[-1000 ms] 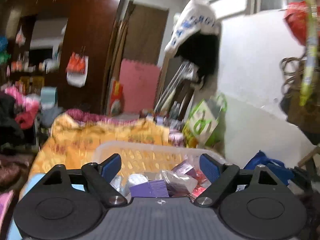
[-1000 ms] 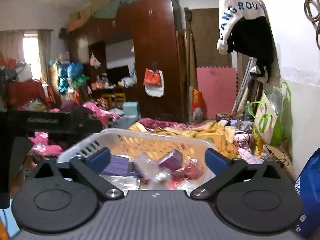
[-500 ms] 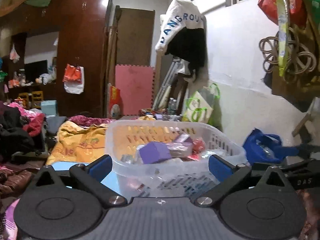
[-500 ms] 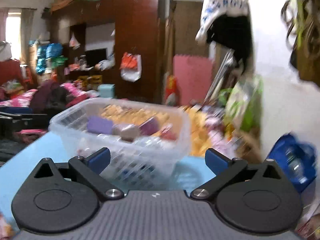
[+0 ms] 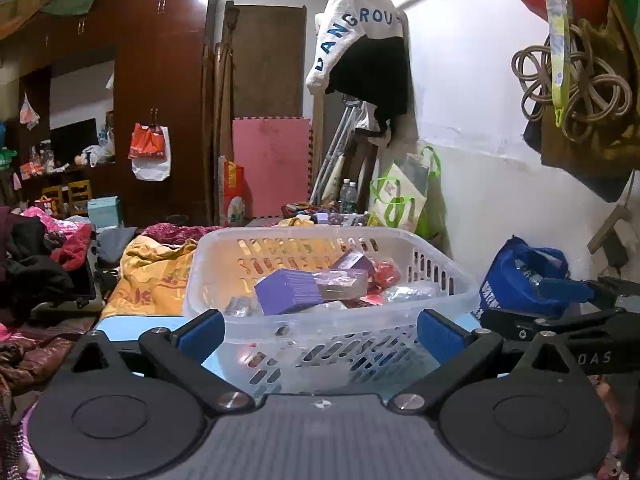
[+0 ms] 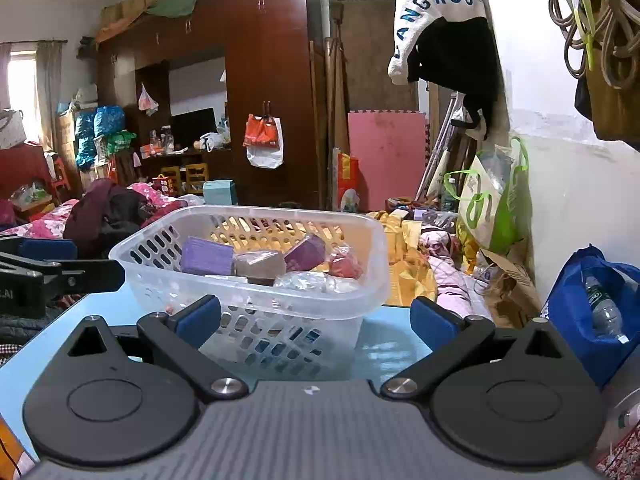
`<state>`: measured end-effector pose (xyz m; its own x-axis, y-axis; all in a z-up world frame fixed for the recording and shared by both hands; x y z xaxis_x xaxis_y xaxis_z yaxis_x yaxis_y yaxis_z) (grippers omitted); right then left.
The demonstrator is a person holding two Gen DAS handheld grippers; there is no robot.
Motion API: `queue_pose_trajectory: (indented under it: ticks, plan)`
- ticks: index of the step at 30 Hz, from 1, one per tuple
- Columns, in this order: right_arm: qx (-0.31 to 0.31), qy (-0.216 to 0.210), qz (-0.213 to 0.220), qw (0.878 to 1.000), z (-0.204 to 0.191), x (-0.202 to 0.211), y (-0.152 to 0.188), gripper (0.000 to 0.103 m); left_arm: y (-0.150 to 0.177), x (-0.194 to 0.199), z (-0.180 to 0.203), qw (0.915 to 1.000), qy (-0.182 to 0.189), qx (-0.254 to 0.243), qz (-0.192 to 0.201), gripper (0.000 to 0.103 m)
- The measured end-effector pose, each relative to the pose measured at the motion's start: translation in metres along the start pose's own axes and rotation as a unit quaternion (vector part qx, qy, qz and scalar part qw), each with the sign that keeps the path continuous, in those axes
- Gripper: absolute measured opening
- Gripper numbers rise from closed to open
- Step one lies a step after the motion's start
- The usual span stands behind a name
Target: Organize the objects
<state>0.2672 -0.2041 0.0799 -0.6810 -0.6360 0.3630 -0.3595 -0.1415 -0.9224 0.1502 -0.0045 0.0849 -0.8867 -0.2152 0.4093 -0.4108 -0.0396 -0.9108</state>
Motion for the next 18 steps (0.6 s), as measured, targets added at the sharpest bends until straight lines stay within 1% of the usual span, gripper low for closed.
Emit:
queue_pose_trajectory:
  ticks: [2,3,7,18]
  plan:
    - [0.0,0.002,0.001,1.0,0.0012,0.0001,0.0013,0.103,0.0009,0.0009,0.0018,0.9999,-0.014,-0.001,0.004,0.103]
    - [0.0,0.003,0.0,1.0,0.0016,0.0,0.0016,0.103,0.001,0.0004,0.0025,0.9999,-0.016,-0.001,0.004,0.103]
    - [0.002,0.004,-0.003,1.0,0.0028,0.0,0.0045,0.103,0.0023,-0.0015,0.0039,1.0,-0.008,0.001,-0.004,0.103]
    - [-0.001,0.004,-0.002,1.0,0.004,0.0028,0.006,0.103,0.0075,-0.0064,0.0098,0.9998,-0.008,-0.01,-0.015,0.103]
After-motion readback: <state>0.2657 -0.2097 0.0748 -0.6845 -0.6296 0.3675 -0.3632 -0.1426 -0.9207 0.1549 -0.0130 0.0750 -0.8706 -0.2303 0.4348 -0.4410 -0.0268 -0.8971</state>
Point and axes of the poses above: each gripper's, at about its wrist camera, not at the fingertips, and x roughly against the way its jaws point, z to its right, y to its underside, the point moved 2 cm from there along -x, roughly the way its jaws point, and after that the axes turned 13 degrees about -y, right-handed, at the moved point
